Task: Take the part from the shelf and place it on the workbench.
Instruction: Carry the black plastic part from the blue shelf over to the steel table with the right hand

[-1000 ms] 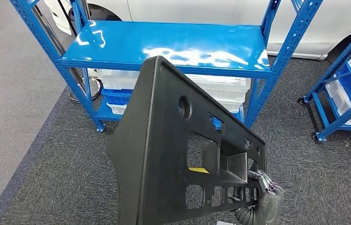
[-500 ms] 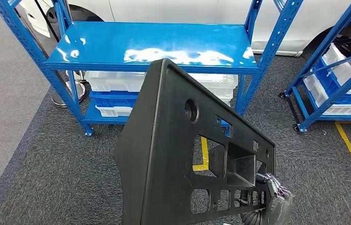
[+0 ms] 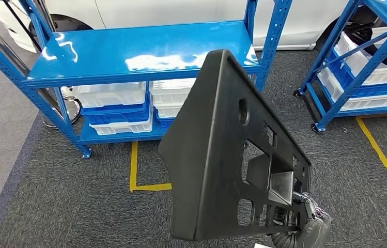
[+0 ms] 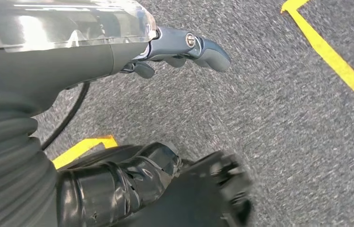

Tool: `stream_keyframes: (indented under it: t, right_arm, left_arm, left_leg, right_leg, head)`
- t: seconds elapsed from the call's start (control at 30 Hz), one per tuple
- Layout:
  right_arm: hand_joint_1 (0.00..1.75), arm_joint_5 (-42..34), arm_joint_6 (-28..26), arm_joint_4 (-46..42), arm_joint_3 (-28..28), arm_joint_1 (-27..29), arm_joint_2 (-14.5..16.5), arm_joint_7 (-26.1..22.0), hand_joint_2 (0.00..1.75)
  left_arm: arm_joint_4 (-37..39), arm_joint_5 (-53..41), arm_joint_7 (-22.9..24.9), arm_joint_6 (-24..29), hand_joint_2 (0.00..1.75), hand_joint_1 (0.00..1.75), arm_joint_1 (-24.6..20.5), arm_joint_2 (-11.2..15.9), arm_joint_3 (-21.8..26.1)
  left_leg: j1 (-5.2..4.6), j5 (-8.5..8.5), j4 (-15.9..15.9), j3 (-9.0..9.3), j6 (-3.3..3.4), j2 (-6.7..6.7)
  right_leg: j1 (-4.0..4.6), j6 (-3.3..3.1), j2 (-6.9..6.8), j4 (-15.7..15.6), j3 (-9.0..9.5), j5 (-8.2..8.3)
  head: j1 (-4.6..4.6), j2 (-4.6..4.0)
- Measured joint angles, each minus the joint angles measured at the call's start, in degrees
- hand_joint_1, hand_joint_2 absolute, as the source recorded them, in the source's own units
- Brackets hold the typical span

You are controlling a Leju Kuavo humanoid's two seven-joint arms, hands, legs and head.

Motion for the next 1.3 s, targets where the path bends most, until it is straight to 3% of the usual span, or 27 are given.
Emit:
stream_keyframes:
  t: [0.03,0.07,0.13,0.17,0.23,0.3,0.37,0.47,0.5,0.53,0.57,0.63,0.7,0.8,0.87,0.9,0.97,1.0,1.03,1.07,1.1,1.17,1.23,1.3]
  right_arm:
    - [1.75,-0.06,0.01,-0.02,-0.2,0.14,0.12,-0.08,1.75]
    - [1.75,-0.1,0.0,-0.04,-0.36,0.25,0.23,-0.17,1.75]
    - [1.75,-0.22,0.0,-0.18,-0.73,0.43,0.52,-0.51,1.75]
    - [1.75,-0.35,-0.01,-0.32,-0.95,0.51,0.7,-0.78,1.75]
    - [1.75,-0.75,-0.02,-0.6,-1.42,0.73,1.07,-1.37,1.75]
    - [1.75,-1.15,-0.02,-1.0,-2.03,1.14,1.42,-1.88,1.75]
    - [1.75,-1.45,-0.03,-1.52,-2.76,1.59,1.67,-2.28,1.75]
    - [1.75,-1.99,-0.04,-1.93,-3.65,1.87,1.81,-2.59,1.75]
    - [1.75,-2.12,-0.04,-1.96,-3.93,2.03,1.84,-2.62,1.75]
    - [1.75,-2.2,-0.04,-1.96,-4.17,2.24,1.85,-2.63,1.75]
    - [1.75,-2.26,-0.04,-1.96,-4.37,2.44,1.85,-2.65,1.75]
    - [1.75,-2.31,-0.04,-2.09,-4.58,2.63,1.91,-2.8,1.75]
    - [1.75,-2.32,-0.04,-2.42,-4.67,2.69,2.13,-3.02,1.75]
    - [1.75,-2.39,-0.04,-2.95,-4.81,2.91,2.48,-3.13,1.75]
    - [1.75,-2.44,-0.04,-3.3,-5.0,3.04,2.7,-3.14,1.75]
    - [1.75,-2.48,-0.04,-3.44,-5.06,3.08,2.83,-3.14,1.75]
    - [1.75,-2.63,-0.04,-3.55,-5.1,3.11,3.0,-3.15,1.75]
    - [1.75,-2.72,-0.04,-3.55,-5.13,3.14,3.07,-3.16,1.75]
    - [1.75,-2.79,-0.04,-3.55,-5.17,3.18,3.1,-3.16,1.75]
    - [1.75,-2.81,-0.04,-3.55,-5.21,3.22,3.1,-3.16,1.75]
    - [1.75,-2.82,-0.04,-3.55,-5.26,3.25,3.11,-3.16,1.75]
    - [1.75,-2.82,-0.04,-3.55,-5.3,3.25,3.14,-3.16,1.75]
    - [1.75,-2.84,-0.04,-3.57,-5.31,3.23,3.2,-3.16,1.75]
    - [1.75,-2.9,-0.04,-3.67,-5.32,3.4,3.26,-3.17,1.75]
  left_arm:
    - [0.0,0.03,0.03,0.01,1.75,0.0,0.09,0.0,0.08]
    - [0.0,0.04,0.05,0.02,1.75,0.0,0.14,0.0,0.14]
    - [0.0,0.07,0.07,0.04,1.75,0.0,0.16,0.02,0.2]
    - [0.0,0.07,0.05,0.05,1.75,0.0,0.15,0.04,0.23]
    - [0.0,0.03,0.04,0.08,1.75,0.0,0.12,0.07,0.28]
    - [0.0,-0.02,0.01,0.09,1.75,0.0,0.11,0.06,0.32]
    - [0.0,-0.06,-0.06,0.09,1.75,0.0,0.13,0.03,0.35]
    - [0.0,0.02,-0.14,0.09,1.75,0.0,0.19,-0.02,0.49]
    - [0.0,0.07,-0.14,0.09,1.75,0.0,0.23,-0.02,0.57]
    - [0.0,0.12,-0.14,0.09,1.75,0.0,0.25,-0.02,0.65]
    - [0.0,0.15,-0.14,0.09,1.75,0.0,0.24,-0.03,0.71]
    - [0.0,0.14,-0.14,0.09,1.75,0.0,0.18,-0.06,0.81]
    - [0.0,0.11,-0.14,0.09,1.75,0.0,0.12,-0.1,0.96]
    - [0.0,0.04,-0.1,0.07,1.75,0.0,-0.01,-0.13,1.09]
    - [0.0,-0.04,-0.08,0.07,1.75,0.0,-0.07,-0.15,1.11]
    - [0.0,-0.08,-0.05,0.07,1.75,0.0,-0.06,-0.15,1.13]
    - [0.0,-0.11,0.01,0.07,1.75,0.0,0.03,-0.15,1.19]
    - [0.0,-0.12,0.04,0.07,1.75,0.0,0.11,-0.15,1.21]
    - [0.0,-0.14,0.07,0.07,1.75,0.0,0.19,-0.15,1.25]
    - [0.0,-0.21,0.08,0.07,1.75,0.0,0.23,-0.14,1.28]
    - [0.0,-0.3,0.08,0.08,1.75,0.0,0.24,-0.14,1.31]
    - [0.0,-0.47,0.08,0.1,1.75,0.0,0.27,-0.13,1.41]
    - [0.0,-0.57,0.08,0.16,1.75,0.0,0.29,-0.13,1.53]
    - [0.0,-0.63,0.07,0.23,1.75,0.0,0.21,-0.12,1.6]
  left_leg:
    - [0.0,0.8,0.11,-0.07,0.08,-0.03]
    - [0.0,2.61,-2.11,0.95,0.26,-0.13]
    - [-0.03,6.67,-10.0,4.65,0.86,-1.43]
    - [-0.08,7.83,-13.39,6.12,1.16,-2.37]
    - [-0.25,8.15,-16.02,7.15,1.53,-3.62]
    - [-0.21,8.63,-16.62,7.24,1.89,-3.0]
    - [0.04,9.33,-17.6,7.5,2.51,-2.03]
    - [-0.08,9.7,-17.93,7.4,3.02,-0.39]
    - [-0.16,9.66,-17.78,7.26,3.07,0.17]
    - [-0.21,9.59,-17.61,7.13,3.09,0.66]
    - [-0.23,9.5,-17.43,7.02,3.06,1.12]
    - [-0.26,9.21,-17.02,6.93,2.84,1.88]
    - [-0.48,8.85,-16.55,6.88,2.32,2.42]
    - [-0.64,8.59,-16.36,6.95,1.54,2.99]
    - [-0.5,7.41,-15.16,6.58,0.9,2.22]
    - [-0.38,5.93,-13.12,5.73,0.58,1.48]
    - [-0.17,1.99,-5.9,2.57,0.17,0.3]
    - [-0.1,0.63,-2.37,0.99,0.06,0.08]
    - [-0.07,0.41,-0.49,0.16,0.03,0.0]
    - [-0.05,1.43,-0.92,0.39,0.09,-0.08]
    - [-0.04,3.4,-3.57,1.66,0.24,-0.4]
    - [0.0,7.21,-11.21,5.18,0.76,-2.69]
    - [-0.05,8.31,-15.78,7.16,1.19,-4.63]
    - [-0.18,8.16,-16.62,7.49,1.53,-4.09]
  right_leg:
    - [0.01,0.0,0.44,0.05,0.02,0.0]
    - [0.01,0.0,0.92,0.09,0.08,0.01]
    - [-0.01,0.13,1.82,0.1,0.21,0.07]
    - [-0.03,0.31,2.25,0.13,0.15,0.15]
    - [-0.21,0.95,2.93,0.04,-0.2,0.51]
    - [-0.33,1.71,3.56,-0.21,-0.41,0.89]
    - [-0.14,2.19,2.66,1.14,-1.11,-0.21]
    - [-0.03,2.52,0.25,10.37,-5.34,-5.43]
    - [-0.07,2.61,-0.04,13.17,-6.57,-6.43]
    - [-0.09,2.67,-0.22,14.2,-6.92,-6.38]
    - [-0.1,2.66,-0.41,13.18,-6.21,-5.39]
    - [-0.01,2.4,-1.48,6.19,-2.19,-2.38]
    - [0.27,1.84,-2.27,0.63,0.79,-0.83]
    - [0.41,1.0,-1.56,-0.28,1.02,-0.62]
    - [0.2,0.45,-0.96,-0.62,1.03,-0.32]
    - [0.07,0.21,-0.66,-0.76,1.02,-0.16]
    - [0.04,-0.02,0.1,-0.75,0.78,-0.03]
    - [0.05,-0.07,0.61,-0.72,0.66,0.01]
    - [0.06,-0.09,1.17,-0.67,0.6,0.03]
    - [0.06,-0.08,1.79,-0.61,0.59,0.04]
    - [0.06,-0.07,2.44,-0.54,0.65,0.05]
    - [0.06,0.07,3.66,-0.38,0.66,0.09]
    - [-0.03,0.55,4.8,-0.25,0.27,0.3]
    - [-0.21,1.34,6.03,-0.44,-0.17,0.74]
  head:
    - [0.01,0.0]
    - [0.01,0.0]
    - [0.02,0.0]
    - [0.01,0.0]
    - [0.01,0.0]
    - [0.01,0.0]
    - [0.04,0.0]
    - [0.1,0.0]
    - [0.1,0.0]
    - [0.09,0.0]
    - [0.1,0.0]
    - [0.09,0.0]
    - [0.08,0.0]
    - [0.07,0.0]
    - [0.05,0.0]
    - [0.03,0.0]
    - [0.0,0.0]
    - [0.0,0.0]
    - [0.0,0.0]
    - [0.0,0.0]
    - [0.0,0.0]
    - [0.02,0.0]
    - [0.03,0.0]
    - [0.01,0.0]
